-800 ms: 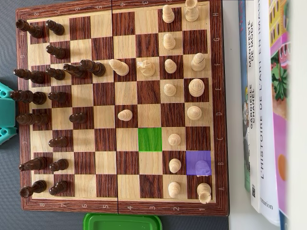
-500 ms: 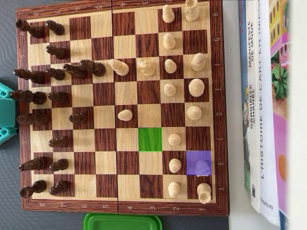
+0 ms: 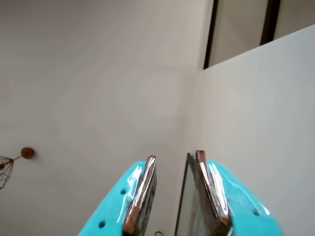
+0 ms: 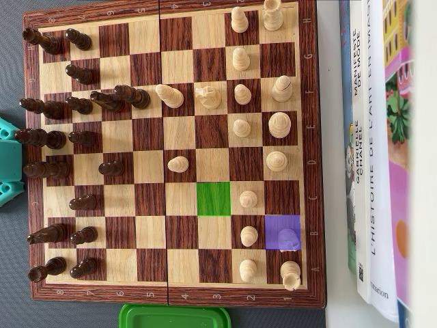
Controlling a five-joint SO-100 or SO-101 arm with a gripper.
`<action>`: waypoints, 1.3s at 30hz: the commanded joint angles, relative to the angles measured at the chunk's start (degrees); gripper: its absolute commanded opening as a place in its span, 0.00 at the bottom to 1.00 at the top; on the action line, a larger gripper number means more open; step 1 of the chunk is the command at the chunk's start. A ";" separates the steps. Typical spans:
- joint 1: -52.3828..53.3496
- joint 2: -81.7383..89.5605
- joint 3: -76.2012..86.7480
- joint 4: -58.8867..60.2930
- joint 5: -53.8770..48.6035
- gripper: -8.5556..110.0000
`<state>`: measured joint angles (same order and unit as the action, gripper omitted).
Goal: Play chess
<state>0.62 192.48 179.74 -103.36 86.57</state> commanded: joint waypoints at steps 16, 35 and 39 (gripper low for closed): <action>-0.44 -0.62 1.23 0.18 -0.26 0.18; -1.58 -4.31 -10.02 41.66 -15.91 0.18; -1.58 -13.27 -20.48 61.96 -19.78 0.18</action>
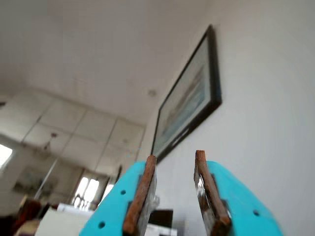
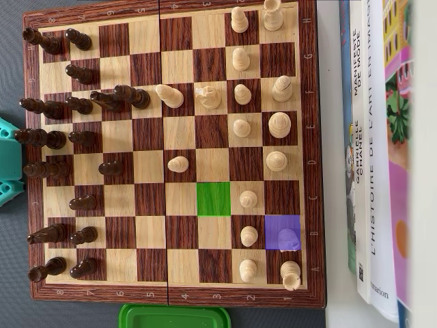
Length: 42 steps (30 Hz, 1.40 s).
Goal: Play chess
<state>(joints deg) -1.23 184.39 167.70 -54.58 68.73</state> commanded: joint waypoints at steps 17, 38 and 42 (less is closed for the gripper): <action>5.27 -48.34 -51.86 93.52 7.29 0.18; 14.06 -104.68 -102.13 123.66 11.43 0.18; 13.89 -109.78 -105.47 123.57 11.43 0.18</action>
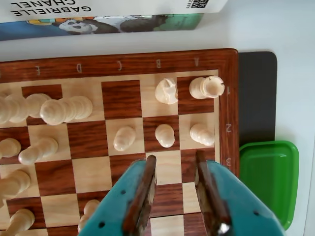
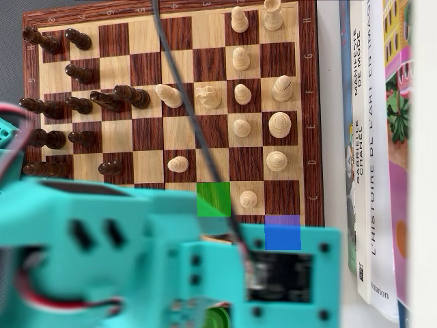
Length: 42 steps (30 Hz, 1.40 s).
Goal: Play chess
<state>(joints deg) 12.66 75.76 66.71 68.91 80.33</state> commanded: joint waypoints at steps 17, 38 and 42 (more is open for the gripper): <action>0.00 -15.38 -17.58 0.18 -0.70 0.18; -0.79 -23.12 -23.73 -0.44 -0.70 0.18; -0.88 -23.64 -24.35 -0.44 -0.62 0.18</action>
<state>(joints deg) 12.13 51.33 45.62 68.91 79.89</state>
